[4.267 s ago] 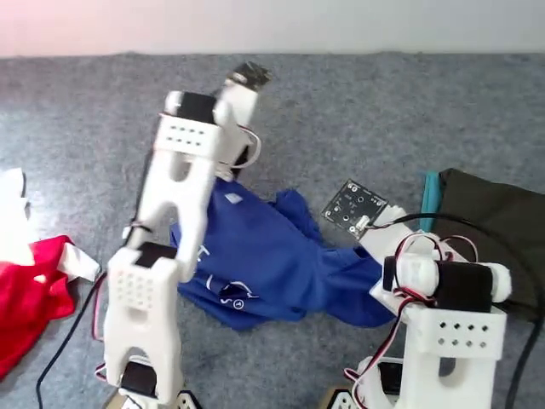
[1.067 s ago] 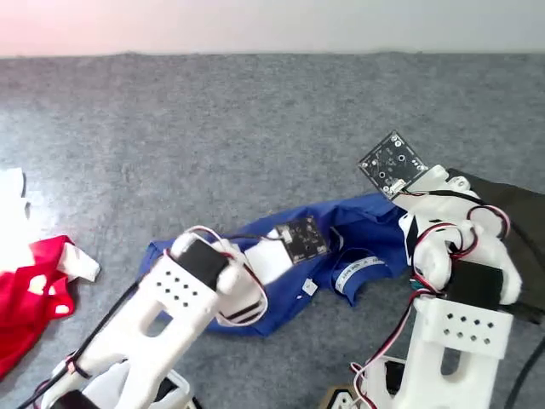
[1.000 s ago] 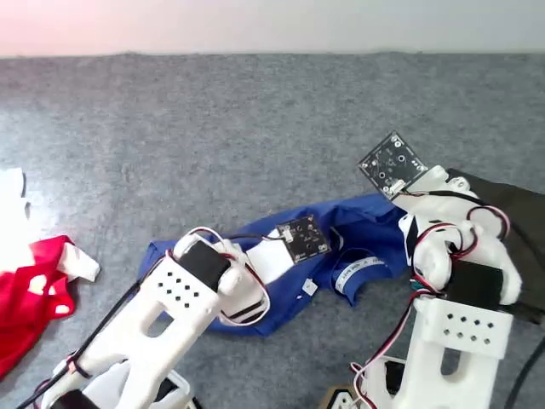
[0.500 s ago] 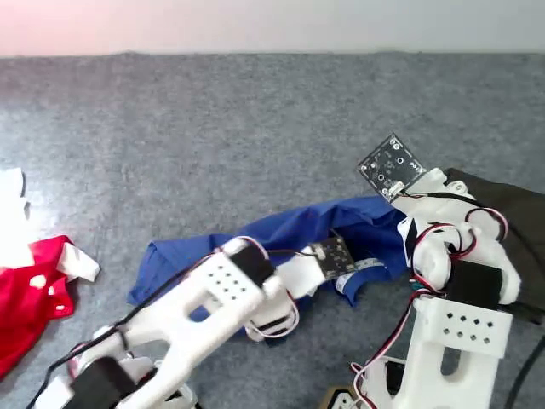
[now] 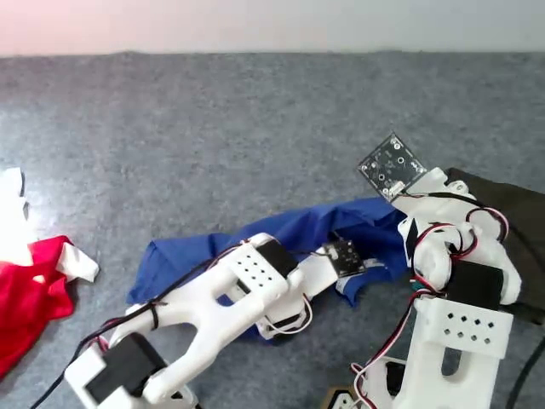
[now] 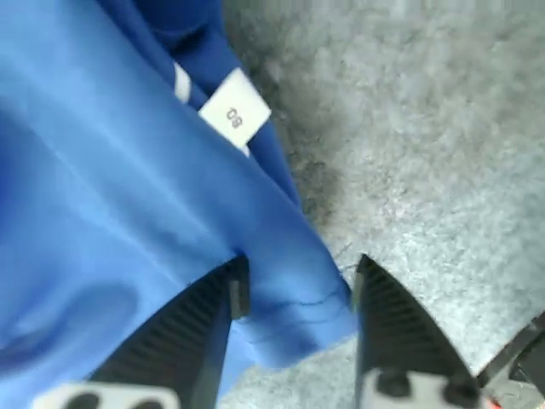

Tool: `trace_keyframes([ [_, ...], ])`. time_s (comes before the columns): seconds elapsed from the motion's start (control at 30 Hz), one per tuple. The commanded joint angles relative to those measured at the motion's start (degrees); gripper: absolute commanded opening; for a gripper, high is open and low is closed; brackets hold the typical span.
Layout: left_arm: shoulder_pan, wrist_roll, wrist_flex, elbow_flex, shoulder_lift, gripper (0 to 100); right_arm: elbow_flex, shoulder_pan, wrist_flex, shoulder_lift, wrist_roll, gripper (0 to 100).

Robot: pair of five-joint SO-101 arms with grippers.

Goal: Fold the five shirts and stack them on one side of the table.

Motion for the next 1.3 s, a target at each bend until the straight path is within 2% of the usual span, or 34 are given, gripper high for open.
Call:
trace_keyframes([
  [0.0,-0.09,0.44,-0.09,-2.15,1.49,17,-0.35,0.48,0.31,-0.22,-0.44,0.9],
  [0.27,-2.55,-0.09,0.44,-2.33,1.93,8,-0.35,0.48,0.22,-0.22,-0.44,0.9],
  [0.43,-2.55,-0.18,6.15,-6.02,1.49,4,-0.35,0.48,0.22,-0.22,-0.44,0.9],
  [0.8,-2.64,-0.18,12.66,-10.59,-13.8,1,-0.7,0.48,0.04,-0.48,-0.44,0.9],
  [0.9,-5.63,-0.18,15.21,-11.03,-14.95,1,-1.49,0.48,0.22,-0.75,-0.44,0.9],
  [1.0,-11.87,-0.44,16.88,-12.0,-16.26,1,-3.08,0.48,0.31,-0.75,-0.44,0.9],
  [1.1,-17.41,-3.69,18.29,-13.41,-17.23,1,-3.43,0.4,0.4,-0.66,-0.44,0.9],
  [1.27,-17.23,-6.77,18.46,-9.54,-15.47,2,-3.25,0.13,0.4,-0.22,-0.44,0.9],
])
